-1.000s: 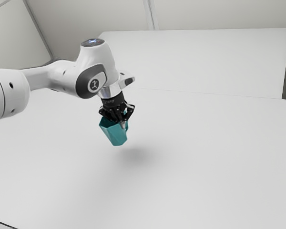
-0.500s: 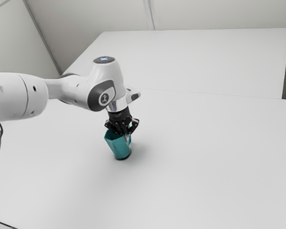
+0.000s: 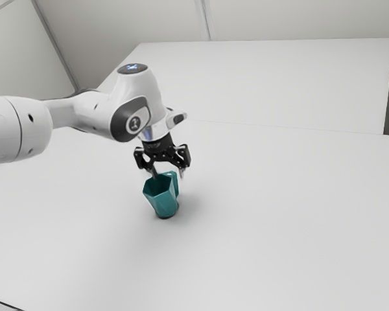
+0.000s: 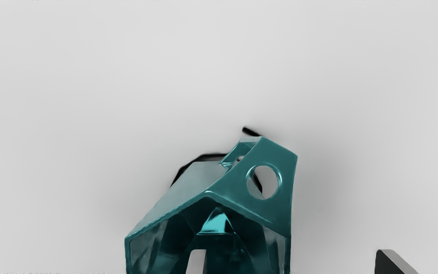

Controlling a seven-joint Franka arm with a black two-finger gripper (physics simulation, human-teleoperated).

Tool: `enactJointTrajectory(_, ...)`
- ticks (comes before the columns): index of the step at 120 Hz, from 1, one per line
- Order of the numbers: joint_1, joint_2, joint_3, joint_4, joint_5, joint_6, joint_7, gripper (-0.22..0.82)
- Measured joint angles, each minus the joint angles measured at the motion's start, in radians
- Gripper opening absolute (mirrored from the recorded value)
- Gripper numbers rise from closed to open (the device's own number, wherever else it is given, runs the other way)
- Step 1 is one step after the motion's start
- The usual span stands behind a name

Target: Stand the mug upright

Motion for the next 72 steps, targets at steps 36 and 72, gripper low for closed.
enactJointTrajectory(36,-0.021,-0.066,-0.002,0.076,0.002,-0.075,0.032,0.57)
enactJointTrajectory(72,-0.016,-0.080,0.016,0.225,0.063,-0.197,0.102,0.60)
